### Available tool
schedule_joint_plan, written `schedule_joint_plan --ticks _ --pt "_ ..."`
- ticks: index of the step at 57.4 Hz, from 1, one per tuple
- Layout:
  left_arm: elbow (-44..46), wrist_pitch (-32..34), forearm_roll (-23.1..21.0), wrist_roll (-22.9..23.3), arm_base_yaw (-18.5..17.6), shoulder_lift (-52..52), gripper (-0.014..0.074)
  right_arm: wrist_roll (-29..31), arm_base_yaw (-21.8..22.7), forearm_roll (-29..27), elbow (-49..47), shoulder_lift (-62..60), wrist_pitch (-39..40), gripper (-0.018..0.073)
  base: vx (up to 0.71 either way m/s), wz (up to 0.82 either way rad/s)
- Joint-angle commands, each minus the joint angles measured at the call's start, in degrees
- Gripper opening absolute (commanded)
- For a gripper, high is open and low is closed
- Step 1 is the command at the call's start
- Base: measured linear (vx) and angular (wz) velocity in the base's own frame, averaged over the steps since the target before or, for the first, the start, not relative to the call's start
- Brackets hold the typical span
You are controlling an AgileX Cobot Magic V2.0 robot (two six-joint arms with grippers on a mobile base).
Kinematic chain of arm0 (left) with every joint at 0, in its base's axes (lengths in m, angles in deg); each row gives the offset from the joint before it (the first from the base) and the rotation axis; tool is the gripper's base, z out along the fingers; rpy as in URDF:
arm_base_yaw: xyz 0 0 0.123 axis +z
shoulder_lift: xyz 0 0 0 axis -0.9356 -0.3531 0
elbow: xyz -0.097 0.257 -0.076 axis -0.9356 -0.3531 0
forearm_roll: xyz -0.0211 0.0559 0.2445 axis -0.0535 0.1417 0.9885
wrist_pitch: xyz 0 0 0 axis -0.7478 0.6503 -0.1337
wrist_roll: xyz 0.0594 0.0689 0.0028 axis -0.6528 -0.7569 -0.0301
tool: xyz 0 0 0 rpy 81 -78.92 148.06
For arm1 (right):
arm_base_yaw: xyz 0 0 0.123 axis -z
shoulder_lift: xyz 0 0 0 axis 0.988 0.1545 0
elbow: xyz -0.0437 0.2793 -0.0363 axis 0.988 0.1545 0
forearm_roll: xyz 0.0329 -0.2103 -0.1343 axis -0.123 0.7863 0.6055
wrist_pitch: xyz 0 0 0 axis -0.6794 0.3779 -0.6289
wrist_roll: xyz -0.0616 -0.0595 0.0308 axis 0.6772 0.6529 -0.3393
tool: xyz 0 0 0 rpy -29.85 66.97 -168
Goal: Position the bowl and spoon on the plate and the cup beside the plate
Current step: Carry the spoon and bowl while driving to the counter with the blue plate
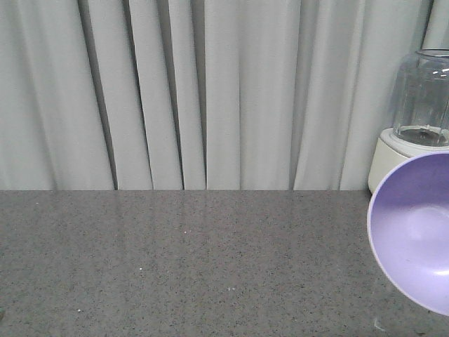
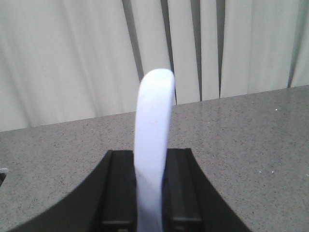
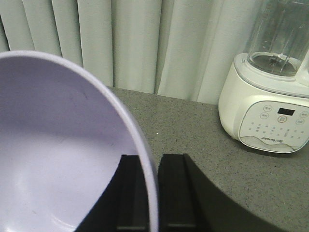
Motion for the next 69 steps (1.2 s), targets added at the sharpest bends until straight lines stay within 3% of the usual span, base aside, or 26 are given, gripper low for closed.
schedule_joint_plan --ticks 1,69 --pt "1.4 4.6 -1.0 0.0 -0.3 0.0 -0.0006 0.2 0.4 -0.6 -1.8 -0.3 5.0 -0.0009 -0.02 0.03" --pt "1.4 3.6 -1.0 0.0 -0.3 0.0 -0.0006 0.2 0.4 -0.6 -1.8 -0.3 4.9 -0.0009 -0.14 -0.05"
